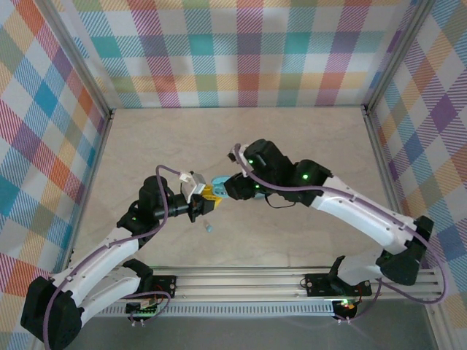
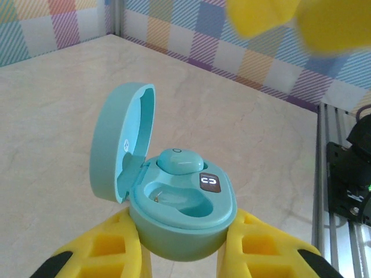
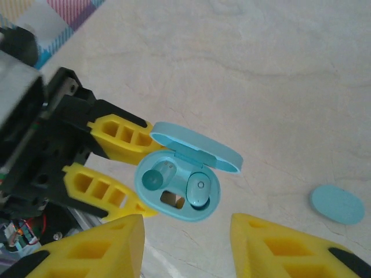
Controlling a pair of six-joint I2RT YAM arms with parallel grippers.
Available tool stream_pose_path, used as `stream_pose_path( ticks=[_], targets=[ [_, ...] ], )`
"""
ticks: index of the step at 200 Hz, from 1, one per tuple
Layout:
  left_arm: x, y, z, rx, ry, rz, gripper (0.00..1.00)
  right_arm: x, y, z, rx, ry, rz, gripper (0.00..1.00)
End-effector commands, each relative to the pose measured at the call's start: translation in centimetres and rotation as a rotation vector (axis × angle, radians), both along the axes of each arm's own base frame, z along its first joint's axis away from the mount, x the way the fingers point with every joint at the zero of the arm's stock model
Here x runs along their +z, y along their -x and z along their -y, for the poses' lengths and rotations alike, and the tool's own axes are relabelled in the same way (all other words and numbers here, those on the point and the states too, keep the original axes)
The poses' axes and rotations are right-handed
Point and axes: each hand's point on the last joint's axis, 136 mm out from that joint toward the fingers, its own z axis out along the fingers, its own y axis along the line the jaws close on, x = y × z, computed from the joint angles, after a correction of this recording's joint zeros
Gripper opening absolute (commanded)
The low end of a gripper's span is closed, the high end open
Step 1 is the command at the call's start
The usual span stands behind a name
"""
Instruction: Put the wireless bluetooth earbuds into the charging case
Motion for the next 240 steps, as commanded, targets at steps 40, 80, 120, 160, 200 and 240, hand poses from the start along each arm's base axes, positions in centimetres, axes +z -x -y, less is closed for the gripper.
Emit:
stream_pose_path(
  ticks=[40,80,120,160,200,240],
  targets=[
    [1.6,-1.0,-2.0,0.164,-0.025,0.024,0.05,-5.3,-0.5,2.6,-0.240,-0.166,-0.294,0.46],
    [1.1,-0.4,-3.9,0.254,-0.021,0.024,0.05,-11.6,0.4,2.7,-0.305,-0.154,-0.493,0.45],
    [1.2,0.3,-6.1,0.347,-0.020,0.035,0.05,-17.2,2.6,-0.6,-0.211,-0.010,-0.624,0.39],
    [1.8,1.1,-7.7,0.401,-0.030,0.062,0.06,-21.0,4.6,-5.3,-0.093,0.097,-0.692,0.36],
    [1.6,1.9,-9.0,0.445,-0.040,0.078,0.07,-22.6,5.6,-7.5,-0.064,0.151,-0.695,0.34],
    [1.1,2.4,-9.7,0.462,-0.053,0.067,0.07,-23.9,5.6,-8.0,-0.082,0.263,-0.673,0.39]
  ],
)
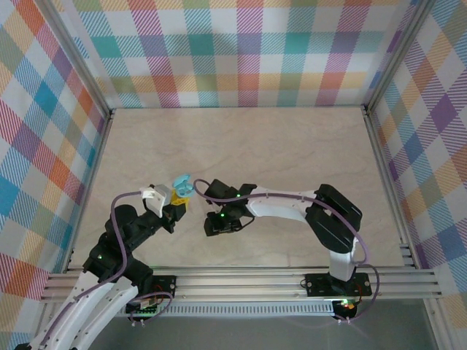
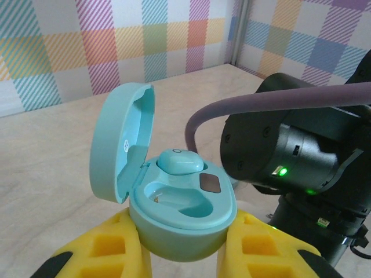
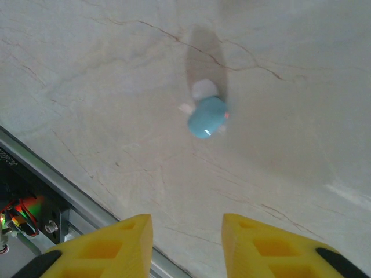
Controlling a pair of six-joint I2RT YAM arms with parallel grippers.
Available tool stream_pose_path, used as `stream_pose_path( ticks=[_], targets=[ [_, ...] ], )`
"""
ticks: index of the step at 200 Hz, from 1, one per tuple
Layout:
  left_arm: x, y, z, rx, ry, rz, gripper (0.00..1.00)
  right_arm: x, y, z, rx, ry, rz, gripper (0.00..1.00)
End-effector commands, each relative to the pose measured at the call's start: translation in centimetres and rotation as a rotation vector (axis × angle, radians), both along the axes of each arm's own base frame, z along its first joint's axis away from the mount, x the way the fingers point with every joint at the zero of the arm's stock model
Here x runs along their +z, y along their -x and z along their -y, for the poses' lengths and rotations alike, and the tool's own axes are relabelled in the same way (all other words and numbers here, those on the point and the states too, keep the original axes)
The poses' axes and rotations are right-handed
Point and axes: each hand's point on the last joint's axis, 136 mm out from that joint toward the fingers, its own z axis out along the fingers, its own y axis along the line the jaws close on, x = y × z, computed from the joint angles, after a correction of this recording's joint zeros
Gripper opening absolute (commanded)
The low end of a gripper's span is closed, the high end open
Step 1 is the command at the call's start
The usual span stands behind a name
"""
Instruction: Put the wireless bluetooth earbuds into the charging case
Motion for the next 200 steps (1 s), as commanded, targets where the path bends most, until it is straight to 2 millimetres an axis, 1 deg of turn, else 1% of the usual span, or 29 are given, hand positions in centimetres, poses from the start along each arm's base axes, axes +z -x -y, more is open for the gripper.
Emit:
stream_pose_path(
  ticks=[1,19,28,31,45,64,91,105,129,146,200],
  targets=[
    [-1.3,0.3,-0.4,0.017,-0.025,-0.037,0.07,-0.5,-0.1,-0.1,0.023,0.076,0.020,0.39],
    [-1.3,0.2,-0.4,0.017,-0.034,-0.035,0.07,-1.1,-0.4,0.1,0.031,0.152,0.049,0.40],
    [-1.3,0.2,-0.4,0.013,-0.037,-0.034,0.07,-1.5,-0.8,0.3,0.031,0.194,0.058,0.41],
    [-1.3,0.2,-0.4,0.013,-0.036,-0.033,0.07,-1.9,-0.8,0.7,0.033,0.222,0.058,0.41],
    [-1.2,0.2,-0.3,0.009,-0.035,-0.029,0.07,-2.3,-1.3,1.1,0.043,0.276,0.072,0.43],
    [-1.3,0.2,-0.3,0.010,-0.036,-0.030,0.07,-2.6,-1.7,0.9,0.057,0.301,0.081,0.43],
    [-1.4,0.2,-0.4,0.014,-0.045,-0.032,0.07,-3.2,-1.6,0.7,0.066,0.304,0.069,0.43],
    [-1.3,0.2,-0.4,0.014,-0.047,-0.030,0.07,-3.1,-1.6,0.5,0.068,0.298,0.071,0.43],
    [-1.2,0.1,-0.4,0.019,-0.047,-0.025,0.07,-2.5,-1.6,0.2,0.069,0.278,0.083,0.44],
    [-1.0,0.0,-0.4,0.021,-0.045,-0.021,0.07,-2.1,-1.5,-0.6,0.069,0.238,0.080,0.44],
    [-0.6,0.1,-0.7,0.029,-0.055,-0.013,0.08,-1.7,-2.3,-2.0,0.054,0.174,0.111,0.46]
  ],
)
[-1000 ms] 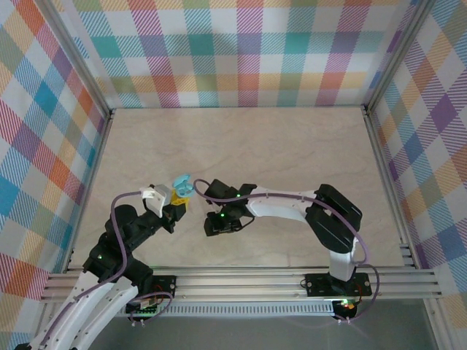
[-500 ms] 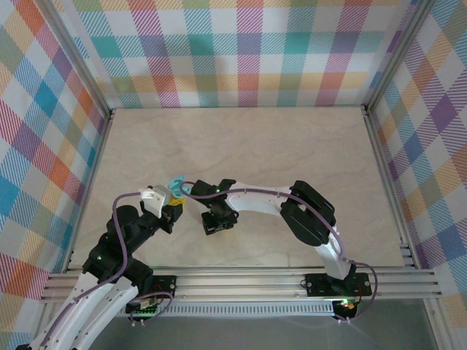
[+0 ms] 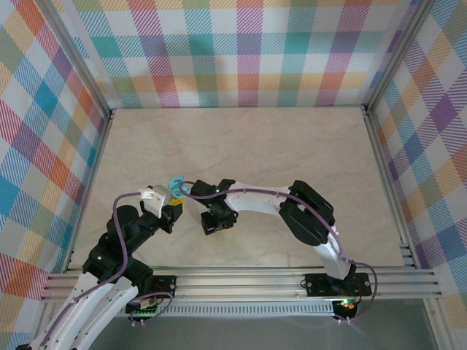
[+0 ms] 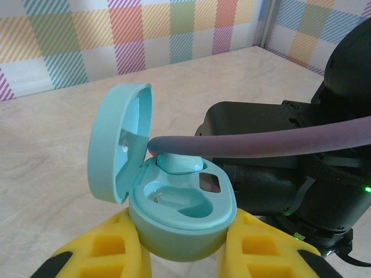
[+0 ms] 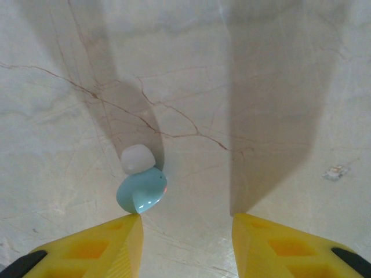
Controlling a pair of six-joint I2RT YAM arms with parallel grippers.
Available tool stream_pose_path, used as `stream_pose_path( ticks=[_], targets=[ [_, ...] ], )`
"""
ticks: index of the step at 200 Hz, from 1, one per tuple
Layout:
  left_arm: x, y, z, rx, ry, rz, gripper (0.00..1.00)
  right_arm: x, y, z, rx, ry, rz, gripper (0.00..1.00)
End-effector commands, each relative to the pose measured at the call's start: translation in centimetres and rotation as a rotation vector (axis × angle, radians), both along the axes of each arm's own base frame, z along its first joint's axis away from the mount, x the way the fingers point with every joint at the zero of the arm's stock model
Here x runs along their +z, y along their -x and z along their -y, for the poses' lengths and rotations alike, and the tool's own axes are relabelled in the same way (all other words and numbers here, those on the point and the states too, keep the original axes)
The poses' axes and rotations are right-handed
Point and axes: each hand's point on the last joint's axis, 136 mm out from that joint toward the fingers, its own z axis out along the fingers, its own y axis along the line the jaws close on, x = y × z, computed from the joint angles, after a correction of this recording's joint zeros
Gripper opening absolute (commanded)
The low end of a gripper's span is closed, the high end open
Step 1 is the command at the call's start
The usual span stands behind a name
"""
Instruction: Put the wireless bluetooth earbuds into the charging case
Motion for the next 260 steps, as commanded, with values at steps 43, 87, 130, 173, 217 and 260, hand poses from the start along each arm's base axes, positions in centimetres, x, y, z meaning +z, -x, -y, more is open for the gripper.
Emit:
stream_pose_path(
  ticks=[43,87,130,173,217,260],
  targets=[
    [1.1,0.6,0.7,-0.054,-0.004,0.024,0.08,1.2,-0.6,-2.6,0.024,-0.083,0.039,0.48],
    [1.1,0.7,0.7,-0.055,-0.007,0.019,0.08,0.7,-0.5,-2.7,0.023,-0.080,0.031,0.48],
    [1.1,0.6,0.8,-0.057,-0.002,0.020,0.08,0.9,-0.5,-2.8,0.008,-0.113,0.042,0.48],
    [0.9,0.6,0.9,-0.060,-0.006,0.009,0.08,0.4,-0.8,-3.2,0.028,-0.108,0.041,0.48],
    [0.6,0.6,1.0,-0.067,0.004,0.001,0.08,-0.7,-0.9,-1.5,0.035,-0.042,0.060,0.48],
    [0.3,0.5,1.2,-0.068,0.016,-0.007,0.08,-1.1,-1.6,0.4,0.023,0.014,0.095,0.48]
  ],
)
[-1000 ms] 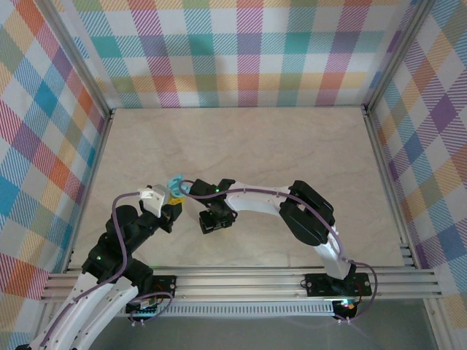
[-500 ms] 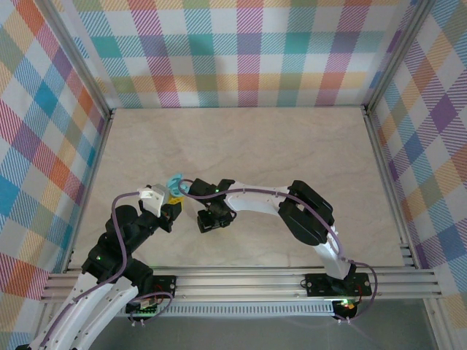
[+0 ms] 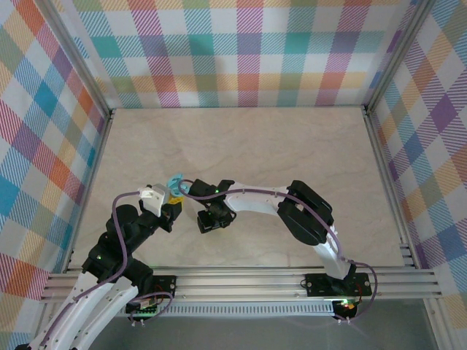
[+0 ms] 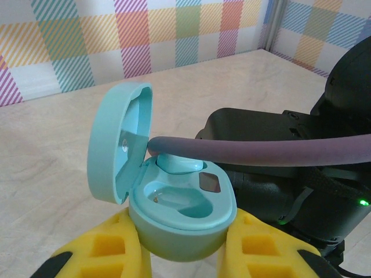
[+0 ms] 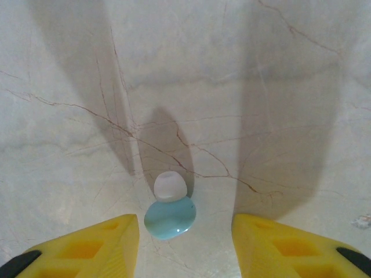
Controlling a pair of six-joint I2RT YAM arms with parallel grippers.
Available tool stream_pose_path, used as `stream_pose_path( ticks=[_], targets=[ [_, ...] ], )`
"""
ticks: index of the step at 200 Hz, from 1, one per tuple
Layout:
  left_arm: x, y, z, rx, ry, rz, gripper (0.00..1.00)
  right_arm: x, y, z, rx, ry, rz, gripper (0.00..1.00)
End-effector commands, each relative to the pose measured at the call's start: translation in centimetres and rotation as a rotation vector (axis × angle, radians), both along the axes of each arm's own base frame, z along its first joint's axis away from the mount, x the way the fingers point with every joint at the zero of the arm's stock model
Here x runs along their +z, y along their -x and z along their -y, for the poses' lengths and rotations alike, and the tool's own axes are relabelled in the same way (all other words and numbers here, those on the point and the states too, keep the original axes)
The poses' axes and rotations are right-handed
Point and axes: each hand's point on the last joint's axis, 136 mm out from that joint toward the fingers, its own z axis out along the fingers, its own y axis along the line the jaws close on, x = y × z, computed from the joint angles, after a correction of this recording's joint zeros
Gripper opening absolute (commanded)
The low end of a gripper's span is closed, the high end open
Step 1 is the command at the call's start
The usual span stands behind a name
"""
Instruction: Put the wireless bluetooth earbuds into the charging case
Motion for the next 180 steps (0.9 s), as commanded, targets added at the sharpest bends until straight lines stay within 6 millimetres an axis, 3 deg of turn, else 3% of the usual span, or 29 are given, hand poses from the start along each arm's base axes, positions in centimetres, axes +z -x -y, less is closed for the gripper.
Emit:
stream_pose_path(
  ticks=[1,91,180],
  targets=[
    [0.0,0.7,1.4,-0.083,0.018,-0.015,0.08,-0.7,-0.7,1.9,0.009,0.067,0.055,0.48],
    [0.3,0.5,1.6,-0.089,0.012,-0.008,0.08,1.2,-4.9,5.3,-0.004,0.170,0.181,0.48],
    [0.3,0.5,1.6,-0.092,0.008,-0.005,0.08,3.5,-5.3,5.6,-0.003,0.124,0.220,0.46]
  ],
)
